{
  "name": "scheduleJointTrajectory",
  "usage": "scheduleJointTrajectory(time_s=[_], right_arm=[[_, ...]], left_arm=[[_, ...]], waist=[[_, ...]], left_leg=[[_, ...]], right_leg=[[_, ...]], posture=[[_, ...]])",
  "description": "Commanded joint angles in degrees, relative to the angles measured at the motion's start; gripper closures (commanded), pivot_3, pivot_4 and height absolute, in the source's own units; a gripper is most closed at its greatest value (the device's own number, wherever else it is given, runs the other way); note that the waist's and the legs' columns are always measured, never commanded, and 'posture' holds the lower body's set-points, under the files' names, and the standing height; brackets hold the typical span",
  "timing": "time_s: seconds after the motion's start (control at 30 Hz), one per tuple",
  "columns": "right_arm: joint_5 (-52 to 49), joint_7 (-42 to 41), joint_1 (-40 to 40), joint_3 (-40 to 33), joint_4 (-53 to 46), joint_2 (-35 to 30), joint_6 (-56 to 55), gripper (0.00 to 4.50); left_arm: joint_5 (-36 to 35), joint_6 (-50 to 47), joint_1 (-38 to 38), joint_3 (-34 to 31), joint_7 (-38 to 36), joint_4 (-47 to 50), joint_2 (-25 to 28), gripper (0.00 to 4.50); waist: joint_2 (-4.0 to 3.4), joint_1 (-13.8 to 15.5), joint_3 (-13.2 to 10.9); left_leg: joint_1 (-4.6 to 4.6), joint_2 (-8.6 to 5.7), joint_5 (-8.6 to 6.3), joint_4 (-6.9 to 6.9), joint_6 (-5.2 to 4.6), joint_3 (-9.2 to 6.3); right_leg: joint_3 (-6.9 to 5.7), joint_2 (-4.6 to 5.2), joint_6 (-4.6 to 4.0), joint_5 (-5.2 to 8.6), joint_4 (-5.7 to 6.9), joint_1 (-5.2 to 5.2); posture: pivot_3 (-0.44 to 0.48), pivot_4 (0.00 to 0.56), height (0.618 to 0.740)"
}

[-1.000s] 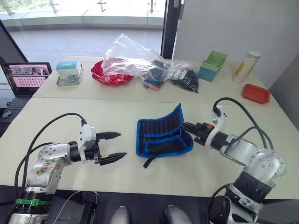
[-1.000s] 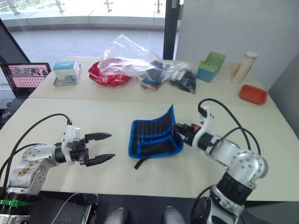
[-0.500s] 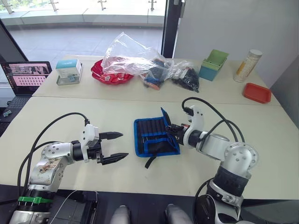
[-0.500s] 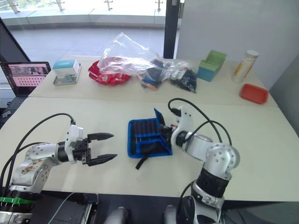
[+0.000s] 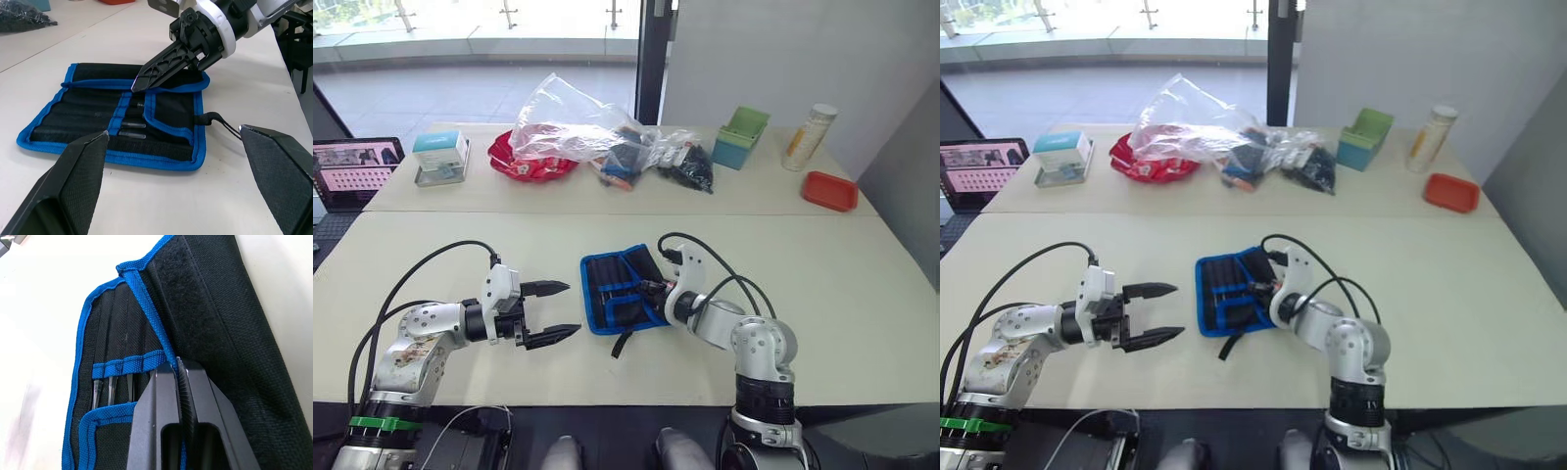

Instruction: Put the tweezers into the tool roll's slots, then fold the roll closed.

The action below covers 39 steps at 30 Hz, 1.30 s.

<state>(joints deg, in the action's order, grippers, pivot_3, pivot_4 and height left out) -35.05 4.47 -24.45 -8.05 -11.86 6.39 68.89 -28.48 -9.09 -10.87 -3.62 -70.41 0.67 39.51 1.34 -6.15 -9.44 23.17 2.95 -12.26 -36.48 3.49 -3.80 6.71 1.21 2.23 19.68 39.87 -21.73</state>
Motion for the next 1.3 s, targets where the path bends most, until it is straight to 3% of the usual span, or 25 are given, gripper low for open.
scheduleJointTrajectory(time_s=[0.03, 0.37, 0.73, 1.07, 1.3], right_arm=[[2.7, -2.2, 3.5, 4.3, 5.8, -2.0, 1.2, 4.46], [-4.6, -12.6, -2.6, 1.4, -2.1, -6.7, 0.4, 1.20], [-8.6, -26.0, -7.4, -1.6, -2.1, -19.6, -4.5, 1.20], [11.7, -43.1, 2.2, 12.9, 8.0, -33.2, -34.8, 4.43], [18.0, -44.3, 3.7, 16.4, 10.4, -33.7, -41.8, 4.47]], left_arm=[[-0.2, 0.1, 0.8, -1.5, 0.5, 2.3, 0.9, 0.00], [-0.6, -0.5, 1.0, -1.4, 0.9, 2.3, 1.1, 0.00], [-3.8, -8.6, 0.3, -1.0, 4.2, 4.1, -0.8, 0.00], [-9.5, -25.7, 1.3, 0.1, 12.2, 10.6, -2.7, 0.00], [-9.8, -32.8, 1.6, 2.3, 15.9, 12.2, -3.9, 0.00]], waist=[[0.01, -0.2, 0.0], [-0.03, 0.2, -0.1], [-0.09, 1.2, -0.1], [-0.06, 2.1, -0.1], [-0.06, 2.2, -0.1]], left_leg=[[-0.18, 0.00, 0.00, 0.09, 0.00, 0.02], [-0.27, -0.02, 0.00, 0.23, 0.00, 0.03], [0.69, -0.19, 0.01, 0.19, 0.00, -0.01], [0.70, -0.26, 0.01, 0.07, -0.01, 0.06], [0.69, -0.25, 0.01, -0.11, 0.00, 0.05]], right_leg=[[0.01, 0.00, 0.00, 0.01, -0.04, 0.16], [0.07, 0.01, -0.05, 0.04, -0.39, 0.43], [0.07, 0.16, -0.13, -0.01, -0.22, -0.46], [0.11, 0.20, -0.12, -0.01, -0.25, -0.43], [0.10, 0.20, -0.12, -0.01, -0.16, -0.37]], posture=[[0.000, 0.150, 0.723], [0.000, 0.150, 0.723], [0.000, 0.150, 0.723], [0.000, 0.150, 0.723], [0.000, 0.150, 0.723]])
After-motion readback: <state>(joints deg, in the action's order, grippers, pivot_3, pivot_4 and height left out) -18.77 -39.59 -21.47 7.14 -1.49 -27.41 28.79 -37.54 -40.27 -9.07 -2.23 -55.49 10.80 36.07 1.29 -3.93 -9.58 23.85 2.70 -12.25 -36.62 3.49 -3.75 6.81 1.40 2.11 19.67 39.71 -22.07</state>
